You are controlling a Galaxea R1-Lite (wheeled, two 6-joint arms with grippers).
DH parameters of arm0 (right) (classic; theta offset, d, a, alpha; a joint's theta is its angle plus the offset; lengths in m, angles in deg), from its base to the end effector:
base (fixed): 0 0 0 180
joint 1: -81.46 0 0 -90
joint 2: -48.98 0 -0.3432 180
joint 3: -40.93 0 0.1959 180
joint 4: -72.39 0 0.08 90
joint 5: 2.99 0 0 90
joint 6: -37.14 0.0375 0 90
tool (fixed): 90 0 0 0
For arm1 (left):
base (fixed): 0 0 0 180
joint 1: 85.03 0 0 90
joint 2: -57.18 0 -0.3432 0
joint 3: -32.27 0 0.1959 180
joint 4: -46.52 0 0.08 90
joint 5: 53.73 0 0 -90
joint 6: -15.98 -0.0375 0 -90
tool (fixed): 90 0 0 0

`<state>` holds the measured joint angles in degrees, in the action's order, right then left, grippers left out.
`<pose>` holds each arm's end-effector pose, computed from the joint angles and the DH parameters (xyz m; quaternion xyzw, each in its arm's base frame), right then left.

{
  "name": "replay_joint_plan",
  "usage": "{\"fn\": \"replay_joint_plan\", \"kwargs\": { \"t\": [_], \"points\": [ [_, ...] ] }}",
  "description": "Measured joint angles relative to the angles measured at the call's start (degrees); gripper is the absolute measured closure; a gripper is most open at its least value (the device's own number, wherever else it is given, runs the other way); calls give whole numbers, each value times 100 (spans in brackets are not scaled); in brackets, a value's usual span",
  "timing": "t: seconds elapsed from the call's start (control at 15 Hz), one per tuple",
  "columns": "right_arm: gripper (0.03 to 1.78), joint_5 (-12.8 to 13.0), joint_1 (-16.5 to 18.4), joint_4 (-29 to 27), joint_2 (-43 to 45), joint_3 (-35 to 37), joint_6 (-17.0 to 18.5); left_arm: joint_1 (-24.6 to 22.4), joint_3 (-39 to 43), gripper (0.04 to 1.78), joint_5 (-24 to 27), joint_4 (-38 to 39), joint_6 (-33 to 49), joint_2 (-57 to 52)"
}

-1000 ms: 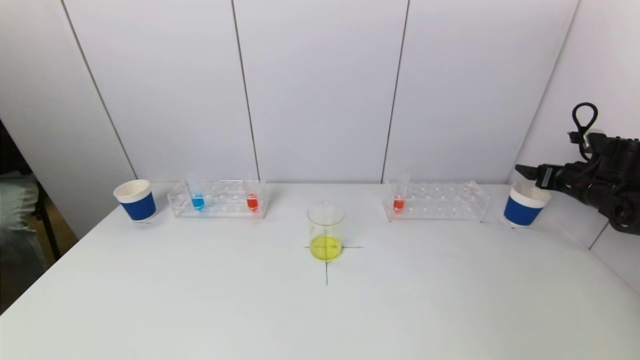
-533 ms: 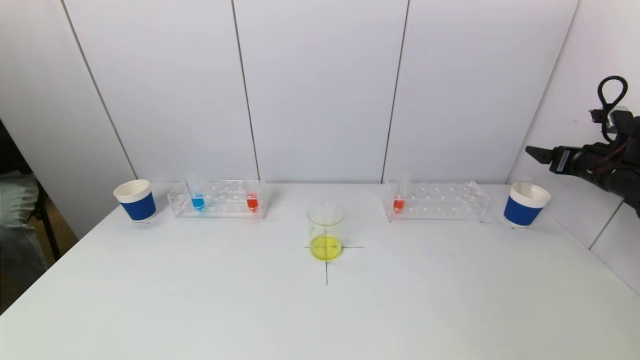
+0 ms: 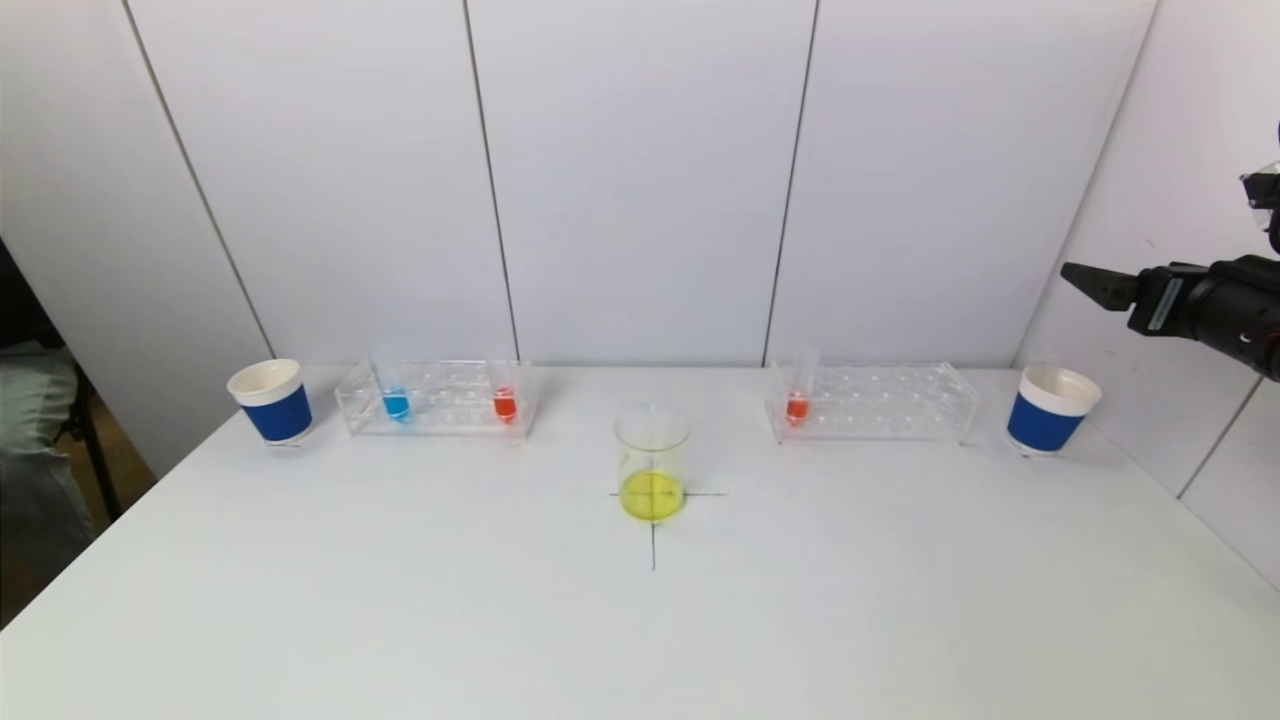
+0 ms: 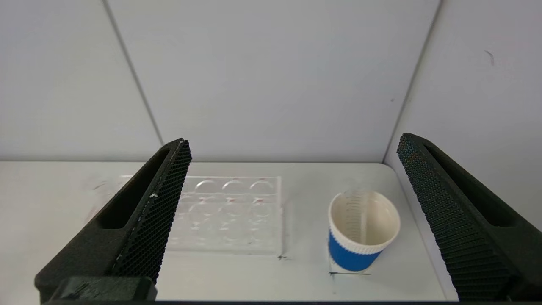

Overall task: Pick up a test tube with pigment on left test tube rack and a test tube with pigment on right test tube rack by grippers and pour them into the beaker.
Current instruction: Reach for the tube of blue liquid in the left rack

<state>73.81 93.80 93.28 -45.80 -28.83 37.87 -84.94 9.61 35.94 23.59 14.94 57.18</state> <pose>0.3167 -0.0605 0.2508 0.0143 0.0352 0.0073 0.9993 -0.0449 0.0003 0.0749 0.0091 0.0024 0.0021 1.0000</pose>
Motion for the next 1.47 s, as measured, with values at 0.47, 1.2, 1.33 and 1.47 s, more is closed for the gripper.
{"fn": "replay_joint_plan", "kwargs": {
  "t": [0.47, 1.2, 1.33, 1.47],
  "points": [
    [4, 52, -791, -113, 1764, 1279, 15, 0, 0, 6, 0, 0, -1, 0],
    [4, 94, -1154, -1240, 4757, 2798, 23, 0, 0, 6, 0, 0, 0, 0],
    [4, 96, -1154, -1535, 5281, 2968, 11, -2, 0, 6, 0, 0, -1, 0],
    [4, 85, -1154, -1965, 5832, 3106, 9, 0, 0, 6, 0, 0, -1, 0]
  ]
}}
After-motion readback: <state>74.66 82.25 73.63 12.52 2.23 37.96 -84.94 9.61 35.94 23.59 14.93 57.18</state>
